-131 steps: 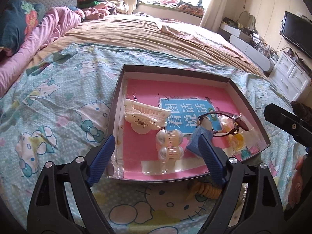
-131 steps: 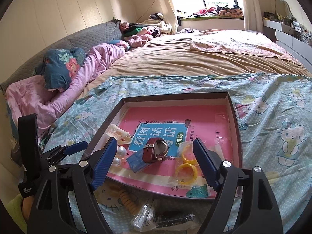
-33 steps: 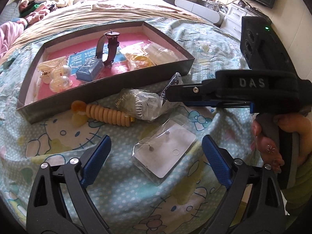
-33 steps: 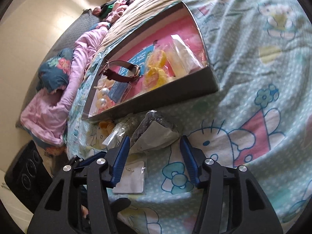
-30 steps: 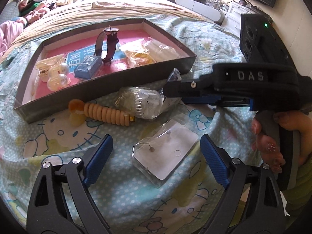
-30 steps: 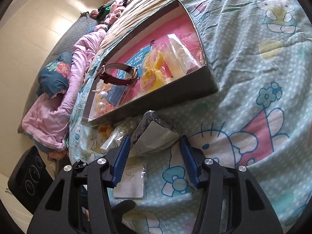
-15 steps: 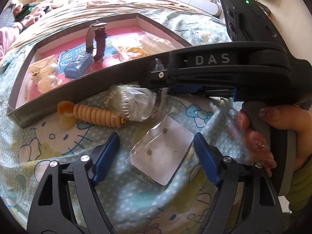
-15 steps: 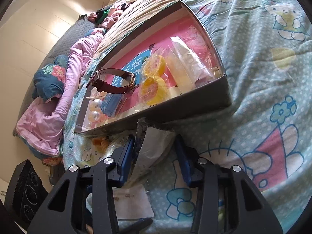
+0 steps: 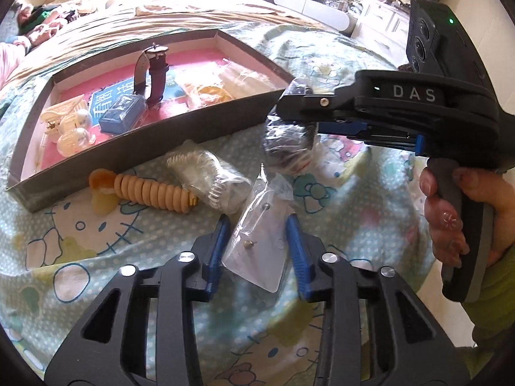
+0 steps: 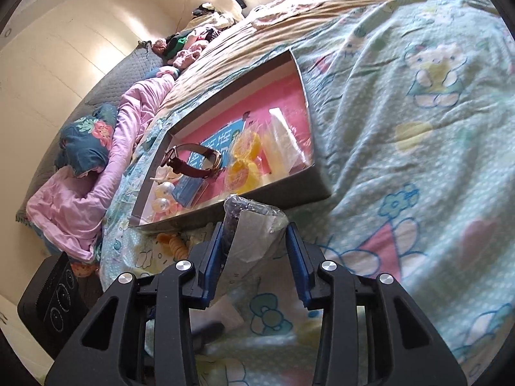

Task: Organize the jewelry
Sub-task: 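Grasp the clear earring card with left tool while right tool grasps the clear bag, then carry the earring card into the tray with left tool while right tool carries the bag there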

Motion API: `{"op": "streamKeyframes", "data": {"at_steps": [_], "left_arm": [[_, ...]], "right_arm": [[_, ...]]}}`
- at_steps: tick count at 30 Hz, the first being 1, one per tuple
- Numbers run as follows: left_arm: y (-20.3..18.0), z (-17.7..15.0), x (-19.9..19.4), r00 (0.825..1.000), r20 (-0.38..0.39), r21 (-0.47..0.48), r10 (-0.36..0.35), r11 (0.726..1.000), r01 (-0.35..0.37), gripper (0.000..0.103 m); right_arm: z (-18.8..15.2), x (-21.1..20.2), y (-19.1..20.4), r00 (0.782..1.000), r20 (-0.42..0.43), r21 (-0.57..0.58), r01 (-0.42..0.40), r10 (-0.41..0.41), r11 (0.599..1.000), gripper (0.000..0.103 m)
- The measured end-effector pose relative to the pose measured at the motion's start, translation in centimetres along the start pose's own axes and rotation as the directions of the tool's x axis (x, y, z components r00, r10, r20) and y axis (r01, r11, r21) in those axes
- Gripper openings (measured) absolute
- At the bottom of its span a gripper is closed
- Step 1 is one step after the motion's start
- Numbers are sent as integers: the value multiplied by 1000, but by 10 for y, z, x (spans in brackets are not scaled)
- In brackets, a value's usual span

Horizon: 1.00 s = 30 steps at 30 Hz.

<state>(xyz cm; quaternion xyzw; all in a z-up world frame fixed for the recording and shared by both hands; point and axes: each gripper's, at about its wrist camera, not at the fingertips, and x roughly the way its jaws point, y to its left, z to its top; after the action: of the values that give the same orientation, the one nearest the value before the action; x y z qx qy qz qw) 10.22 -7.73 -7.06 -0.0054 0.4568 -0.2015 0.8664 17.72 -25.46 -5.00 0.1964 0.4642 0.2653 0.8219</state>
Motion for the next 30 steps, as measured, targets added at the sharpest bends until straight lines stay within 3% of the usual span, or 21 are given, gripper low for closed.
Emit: {"op": "streamKeyframes", "data": {"at_steps": [1,2,8,18,30], "left_arm": [[-1,0,0,1000,-3,2,-13,1000,13,13],[-1,-1,0,1000,-5,6,-12,1000,12,9],[-6,-1,-11,999,31,18,-9,1000,9,8],[18,6,-64,979,203,-80,30,997,-13,8],[59,10,-93,962,242,-207,129,975,-79,8]], "right_arm": [[0,-4,0,1000,7,-6,6,-6,1000,37],[0,-7,0,1000,12,-11,12,-11,1000,36],[1,-26,1,999,46,-37,30,-28,999,36],[3,-53,20,995,97,-116,44,-33,992,36],[4,-59,49,993,117,-190,13,10,982,35]]}}
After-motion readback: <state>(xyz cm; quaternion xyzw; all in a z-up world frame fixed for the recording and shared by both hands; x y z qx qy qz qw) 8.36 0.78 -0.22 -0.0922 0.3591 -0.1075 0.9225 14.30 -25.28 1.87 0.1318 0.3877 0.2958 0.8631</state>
